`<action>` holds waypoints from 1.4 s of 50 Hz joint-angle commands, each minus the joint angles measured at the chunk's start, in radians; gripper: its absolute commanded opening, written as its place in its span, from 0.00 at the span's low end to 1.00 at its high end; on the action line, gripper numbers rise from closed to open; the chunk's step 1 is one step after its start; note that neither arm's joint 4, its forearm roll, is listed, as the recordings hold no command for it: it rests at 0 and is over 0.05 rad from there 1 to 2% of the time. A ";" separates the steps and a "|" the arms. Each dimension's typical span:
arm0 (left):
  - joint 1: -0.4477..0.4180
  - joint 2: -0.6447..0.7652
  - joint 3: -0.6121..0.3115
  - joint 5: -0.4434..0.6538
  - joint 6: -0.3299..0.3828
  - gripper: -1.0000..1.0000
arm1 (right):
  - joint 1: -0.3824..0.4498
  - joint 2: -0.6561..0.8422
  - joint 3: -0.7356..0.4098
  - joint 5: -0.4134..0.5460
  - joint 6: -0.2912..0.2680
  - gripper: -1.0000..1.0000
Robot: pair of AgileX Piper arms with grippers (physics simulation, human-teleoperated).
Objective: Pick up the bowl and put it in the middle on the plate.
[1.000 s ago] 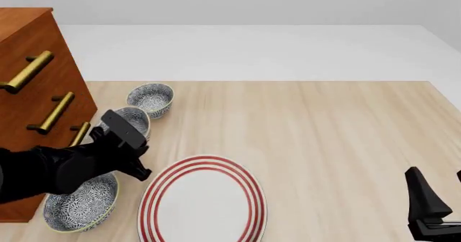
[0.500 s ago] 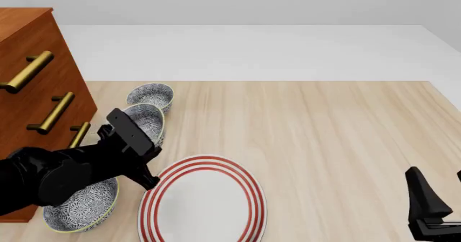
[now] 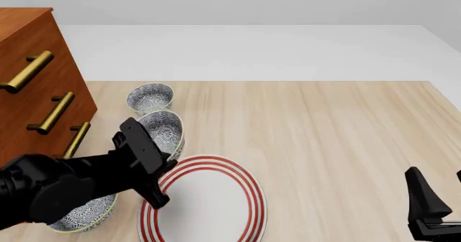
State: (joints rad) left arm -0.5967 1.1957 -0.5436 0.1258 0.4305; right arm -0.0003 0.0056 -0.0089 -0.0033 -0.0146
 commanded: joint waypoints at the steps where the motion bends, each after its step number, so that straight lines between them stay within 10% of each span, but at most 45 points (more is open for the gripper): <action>1: -0.084 0.001 -0.004 0.017 -0.001 0.00 | 0.000 0.000 0.002 -0.002 0.001 1.00; 37: -0.354 0.180 -0.008 -0.014 -0.105 0.00 | 0.000 -0.002 -0.002 0.004 0.000 1.00; 70: -0.391 0.269 0.028 -0.053 -0.138 0.00 | 0.000 -0.001 -0.002 0.003 0.001 1.00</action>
State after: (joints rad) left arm -0.9852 1.4382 -0.5308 0.0934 0.2939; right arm -0.0006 0.0049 -0.0098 -0.0014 -0.0139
